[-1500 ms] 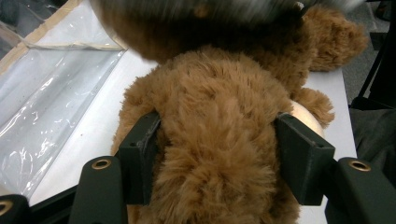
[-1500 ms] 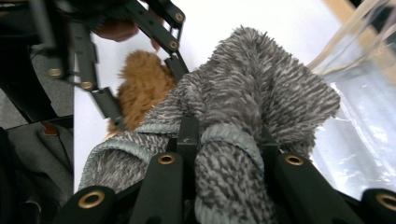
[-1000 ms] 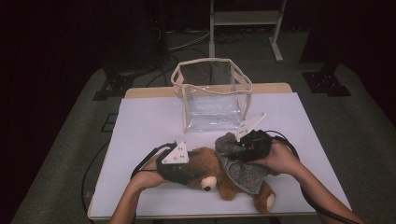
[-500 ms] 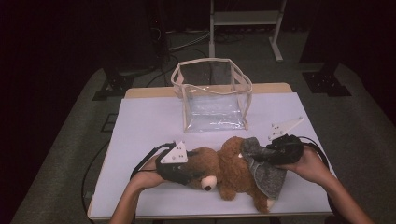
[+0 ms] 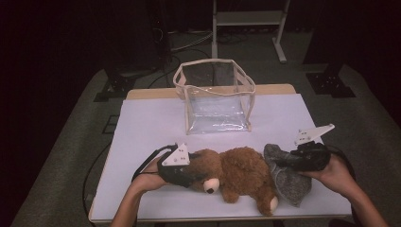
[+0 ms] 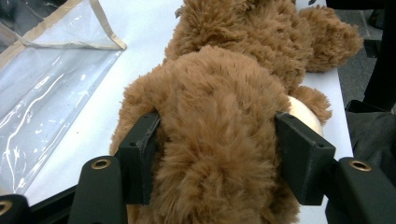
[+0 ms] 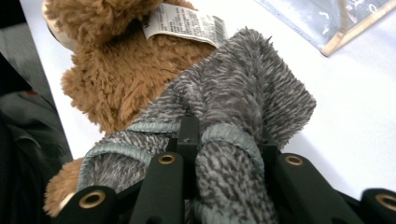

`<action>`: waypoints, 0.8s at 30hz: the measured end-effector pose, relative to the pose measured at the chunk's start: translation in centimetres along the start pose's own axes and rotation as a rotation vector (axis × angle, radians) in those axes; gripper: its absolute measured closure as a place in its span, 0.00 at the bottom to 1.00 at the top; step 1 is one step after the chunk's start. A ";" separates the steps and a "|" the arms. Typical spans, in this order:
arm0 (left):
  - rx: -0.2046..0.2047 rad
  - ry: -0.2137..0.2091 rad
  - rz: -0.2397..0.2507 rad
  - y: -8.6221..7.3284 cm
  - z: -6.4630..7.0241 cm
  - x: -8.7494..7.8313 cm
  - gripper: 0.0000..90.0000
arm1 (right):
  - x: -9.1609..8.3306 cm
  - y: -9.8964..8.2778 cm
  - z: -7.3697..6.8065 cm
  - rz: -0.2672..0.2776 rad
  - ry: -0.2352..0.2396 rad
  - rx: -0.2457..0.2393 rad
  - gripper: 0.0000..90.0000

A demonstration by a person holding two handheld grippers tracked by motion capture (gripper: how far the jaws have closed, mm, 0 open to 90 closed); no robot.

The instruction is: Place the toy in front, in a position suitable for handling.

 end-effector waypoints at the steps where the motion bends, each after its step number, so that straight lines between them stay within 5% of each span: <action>1: 0.002 0.001 -0.002 0.0 0.0 0.0 0.41 | -0.3 0.0 0.1 0.013 0.003 0.006 0.80; 7: 0.014 -0.001 -0.008 0.0 0.0 -0.1 0.41 | -1.8 2.7 0.6 0.083 0.027 -0.003 0.80; 14: 0.013 -0.001 -0.003 0.0 0.1 0.0 0.41 | -2.2 8.4 -0.5 0.116 0.082 -0.102 0.80; 19: 0.024 0.002 -0.009 0.1 0.1 0.0 0.41 | -0.8 12.6 -2.7 0.081 0.134 -0.199 0.80; 24: 0.025 0.003 -0.005 0.1 0.1 0.0 0.41 | 2.4 15.5 -5.3 0.035 0.190 -0.278 0.80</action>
Point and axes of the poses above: each handheld gripper's, and its own axes: x roughly forward along the jaws, y roughly out of its top, z roughly to its right, the point moved 6 cm from there along x, roughly forward along the jaws, and after that the axes turned 2 degrees about -x, right-handed, at the moved point
